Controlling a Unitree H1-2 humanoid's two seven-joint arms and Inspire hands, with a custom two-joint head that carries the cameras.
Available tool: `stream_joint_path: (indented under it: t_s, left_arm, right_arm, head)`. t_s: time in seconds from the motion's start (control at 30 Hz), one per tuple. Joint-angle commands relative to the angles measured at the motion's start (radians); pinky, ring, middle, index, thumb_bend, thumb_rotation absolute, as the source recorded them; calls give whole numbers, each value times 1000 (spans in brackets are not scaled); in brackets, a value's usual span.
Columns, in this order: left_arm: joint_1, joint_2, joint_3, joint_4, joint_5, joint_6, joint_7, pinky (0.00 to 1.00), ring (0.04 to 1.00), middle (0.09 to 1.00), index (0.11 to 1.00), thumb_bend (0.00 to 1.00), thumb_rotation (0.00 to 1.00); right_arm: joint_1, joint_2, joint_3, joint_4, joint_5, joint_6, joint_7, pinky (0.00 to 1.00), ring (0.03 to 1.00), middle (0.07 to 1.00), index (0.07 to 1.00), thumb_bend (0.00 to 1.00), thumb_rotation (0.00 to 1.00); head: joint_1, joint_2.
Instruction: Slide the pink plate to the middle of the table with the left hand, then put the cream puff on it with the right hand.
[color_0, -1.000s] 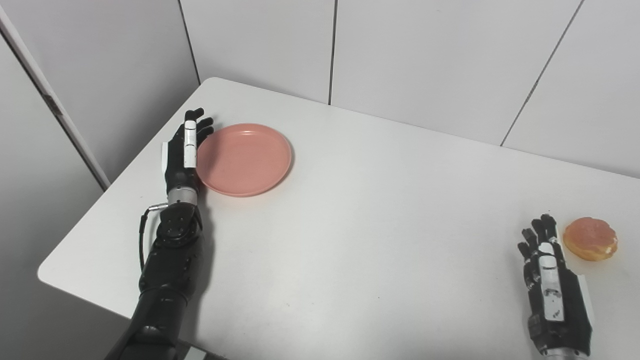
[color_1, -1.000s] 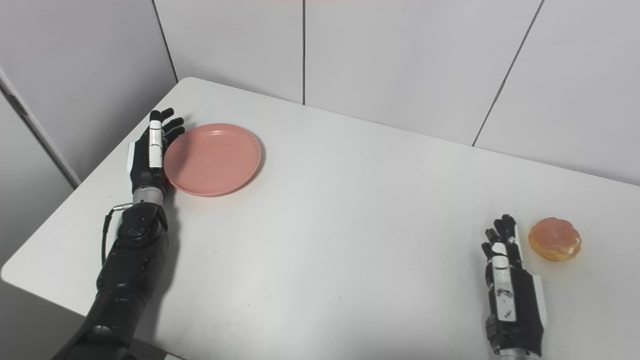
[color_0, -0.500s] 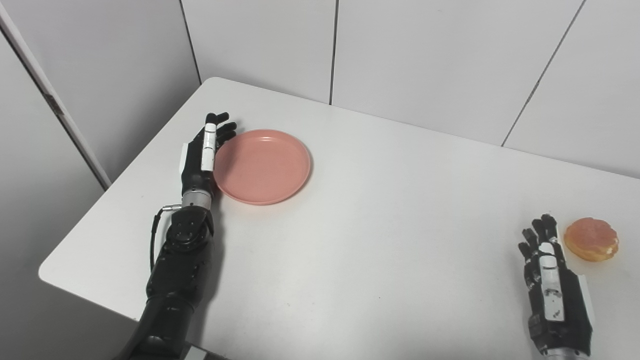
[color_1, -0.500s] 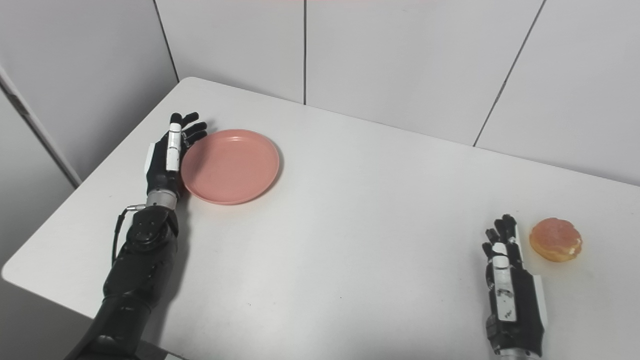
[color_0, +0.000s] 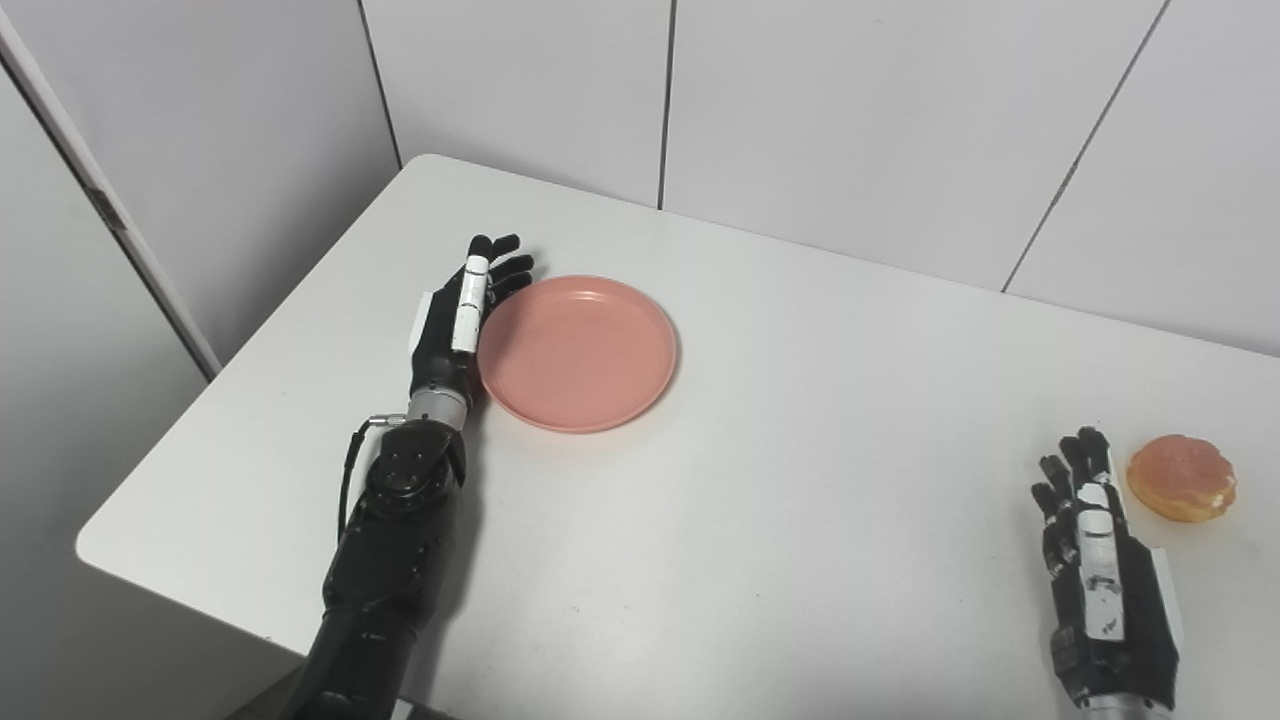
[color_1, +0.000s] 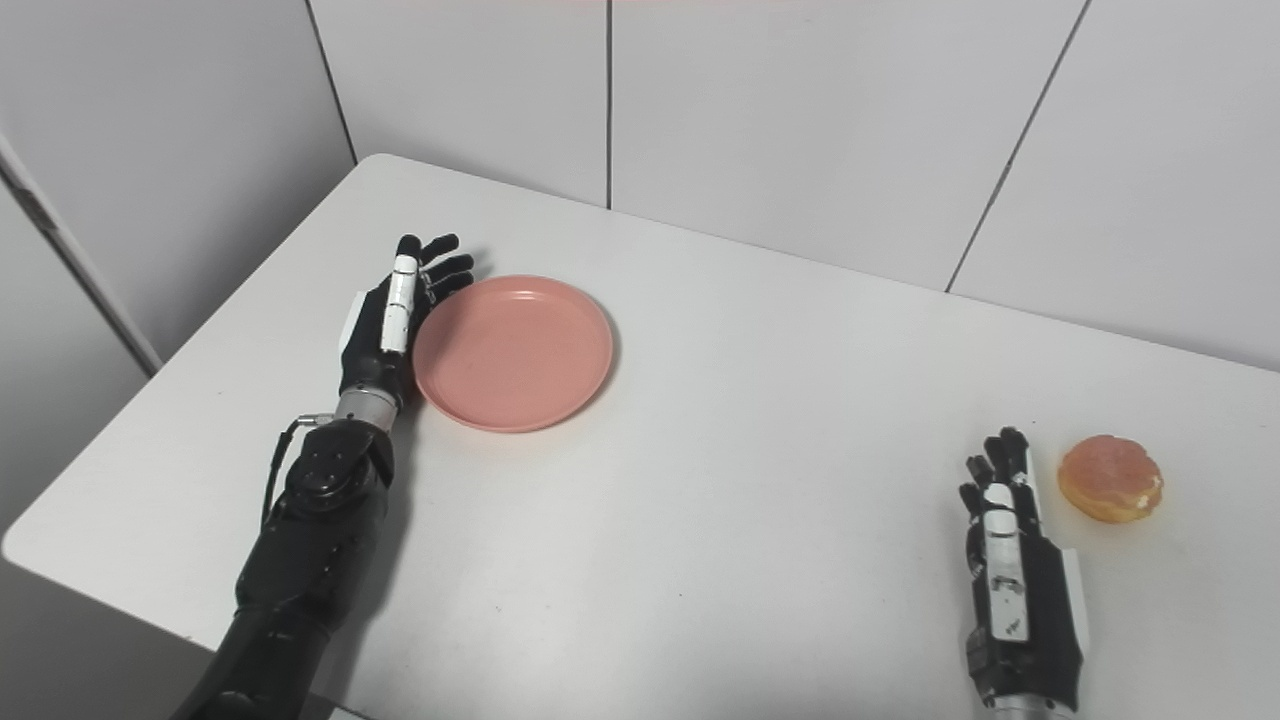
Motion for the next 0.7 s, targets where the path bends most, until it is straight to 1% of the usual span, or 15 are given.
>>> stream_joint_path:
  t_s: [0.0, 0.23, 0.33, 0.47, 0.53, 0.67]
  left_arm:
    - [-11, -8, -16, -36, 16, 4, -14, 792, 778, 762, 752, 689, 1000]
    - [-6, -26, -49, -40, 25, 12, -20, 793, 782, 767, 762, 688, 1000]
    - [-4, -33, -62, -42, 22, 15, -36, 795, 783, 767, 767, 684, 1000]
    - [-1, -38, -71, -48, 10, 27, -56, 825, 797, 774, 773, 679, 1000]
    - [3, -41, -78, -54, 12, 33, -64, 838, 802, 781, 776, 667, 1000]
    - [9, -47, -91, -61, 16, 45, -72, 838, 806, 786, 775, 680, 1000]
  right_arm:
    - [-27, 0, -5, -22, 7, -31, 3, 1000, 987, 1000, 1000, 521, 905]
    - [-28, 4, -7, -20, 13, -30, 0, 1000, 982, 997, 994, 539, 891]
    - [-30, 7, -7, -15, 4, -33, -5, 1000, 979, 993, 995, 529, 913]
    - [-32, 9, -4, -9, 1, -35, -6, 1000, 977, 990, 996, 519, 925]
    - [-36, 15, -3, 1, -2, -37, -9, 1000, 980, 993, 999, 540, 926]
    - [-37, 22, -2, 2, 3, -33, -10, 1000, 984, 997, 992, 567, 894]
  head:
    - [-1, 1]
    - [-9, 4]
    - [-20, 2]
    - [-33, 5]
    - [-39, 4]
    - [-51, 9]
